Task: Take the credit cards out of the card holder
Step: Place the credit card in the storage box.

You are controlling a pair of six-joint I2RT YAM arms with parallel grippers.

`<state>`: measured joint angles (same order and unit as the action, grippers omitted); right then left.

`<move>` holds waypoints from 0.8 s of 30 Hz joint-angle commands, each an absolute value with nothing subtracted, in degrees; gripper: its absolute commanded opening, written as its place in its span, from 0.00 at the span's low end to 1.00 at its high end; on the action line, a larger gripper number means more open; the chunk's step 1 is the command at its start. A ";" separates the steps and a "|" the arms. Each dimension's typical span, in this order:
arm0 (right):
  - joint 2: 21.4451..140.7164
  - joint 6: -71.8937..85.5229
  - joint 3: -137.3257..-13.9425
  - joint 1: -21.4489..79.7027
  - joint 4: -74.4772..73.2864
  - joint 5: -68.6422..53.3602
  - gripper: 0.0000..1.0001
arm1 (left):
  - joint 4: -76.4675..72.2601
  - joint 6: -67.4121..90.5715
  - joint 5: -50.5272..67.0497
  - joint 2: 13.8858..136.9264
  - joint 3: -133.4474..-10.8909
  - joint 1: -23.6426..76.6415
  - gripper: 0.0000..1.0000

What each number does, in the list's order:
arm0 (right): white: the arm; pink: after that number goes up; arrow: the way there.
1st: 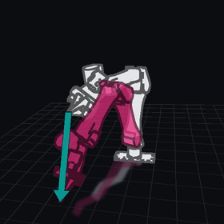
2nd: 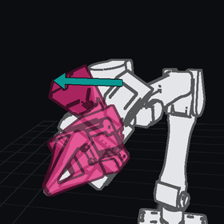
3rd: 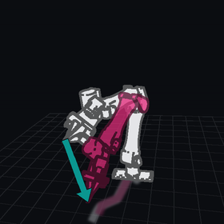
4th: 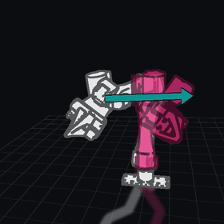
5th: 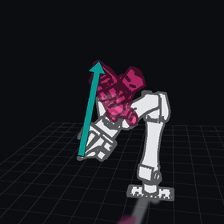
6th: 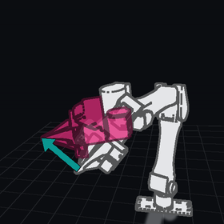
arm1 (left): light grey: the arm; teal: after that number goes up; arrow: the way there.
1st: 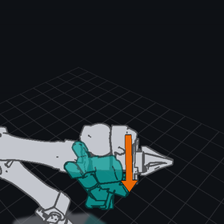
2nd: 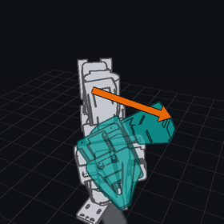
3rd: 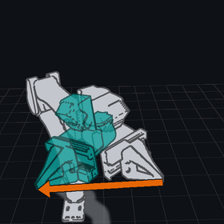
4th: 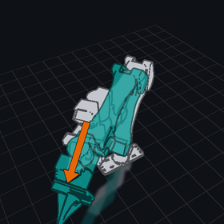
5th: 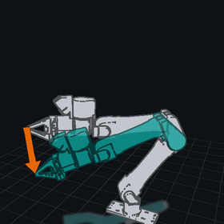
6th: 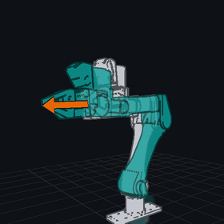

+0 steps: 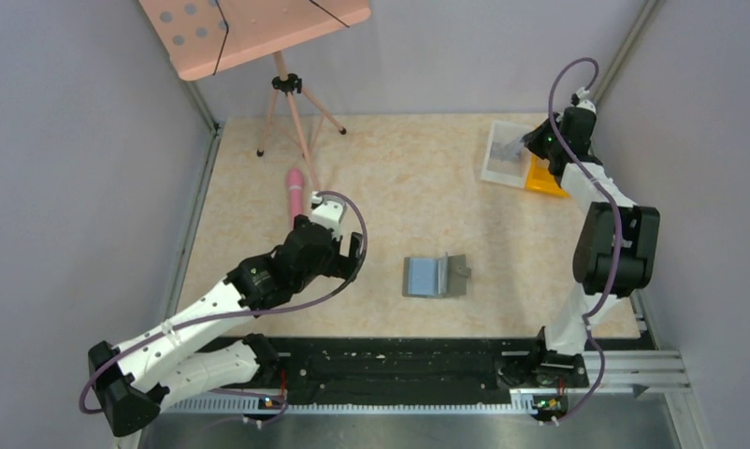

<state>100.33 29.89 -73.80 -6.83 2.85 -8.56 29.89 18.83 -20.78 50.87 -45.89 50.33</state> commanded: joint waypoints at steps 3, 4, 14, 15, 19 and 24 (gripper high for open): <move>109.02 33.45 -82.09 -7.82 11.61 -7.67 0.00 | 32.44 17.75 -16.46 52.76 -49.70 44.11 0.99; 110.43 33.81 -82.78 -7.82 12.01 -7.44 0.00 | 32.63 16.81 -16.71 52.88 -49.85 43.50 0.99; 122.65 39.96 -90.78 -7.84 14.55 -10.25 0.00 | 30.91 15.34 -21.68 51.89 -47.44 43.24 0.99; 123.28 40.52 -90.87 -7.83 15.18 -10.52 0.00 | 30.68 15.21 -21.90 51.60 -47.31 43.24 0.99; 125.06 40.65 -91.68 -7.82 15.11 -10.34 0.00 | 30.07 14.94 -22.14 51.39 -47.35 43.24 0.99; 126.23 38.89 -93.04 -7.82 12.72 -10.20 0.00 | 29.94 15.02 -22.04 51.26 -47.38 43.24 0.99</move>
